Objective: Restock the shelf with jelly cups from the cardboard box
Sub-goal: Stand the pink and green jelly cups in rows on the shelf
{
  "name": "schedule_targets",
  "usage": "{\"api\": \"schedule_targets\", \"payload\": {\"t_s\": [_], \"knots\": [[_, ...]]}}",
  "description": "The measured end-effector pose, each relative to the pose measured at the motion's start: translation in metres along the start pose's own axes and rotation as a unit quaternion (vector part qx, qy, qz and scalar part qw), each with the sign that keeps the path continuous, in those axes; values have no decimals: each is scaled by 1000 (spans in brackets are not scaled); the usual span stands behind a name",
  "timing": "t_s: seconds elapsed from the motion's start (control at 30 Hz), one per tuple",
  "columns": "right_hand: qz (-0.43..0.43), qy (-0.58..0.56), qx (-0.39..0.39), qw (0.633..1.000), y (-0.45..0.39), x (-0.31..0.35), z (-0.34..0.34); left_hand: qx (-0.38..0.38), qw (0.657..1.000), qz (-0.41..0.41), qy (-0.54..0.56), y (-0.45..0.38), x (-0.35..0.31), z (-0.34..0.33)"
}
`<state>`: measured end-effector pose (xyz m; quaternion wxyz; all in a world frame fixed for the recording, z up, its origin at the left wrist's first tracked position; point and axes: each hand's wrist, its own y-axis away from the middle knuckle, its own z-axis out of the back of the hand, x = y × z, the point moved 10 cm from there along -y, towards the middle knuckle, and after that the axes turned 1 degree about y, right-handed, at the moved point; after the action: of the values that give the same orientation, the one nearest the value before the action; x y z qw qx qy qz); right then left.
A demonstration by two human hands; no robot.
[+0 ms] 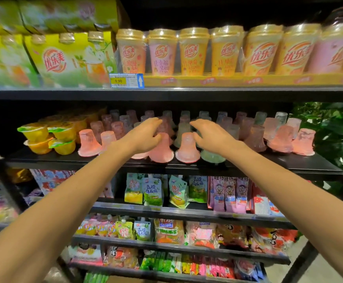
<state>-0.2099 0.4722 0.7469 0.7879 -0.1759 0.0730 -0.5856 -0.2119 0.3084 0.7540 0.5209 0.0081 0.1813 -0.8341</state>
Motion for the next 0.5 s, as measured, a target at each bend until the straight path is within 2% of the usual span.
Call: {"api": "schedule_targets", "payload": {"t_s": [0.17,0.5], "knots": [[11,-12,2,1000,-15,20,-2,27,999,38,-14,15,42,4],[19,-18,16,1000,-42,87,-26,44,999,19,-14,10,92,4]]}}
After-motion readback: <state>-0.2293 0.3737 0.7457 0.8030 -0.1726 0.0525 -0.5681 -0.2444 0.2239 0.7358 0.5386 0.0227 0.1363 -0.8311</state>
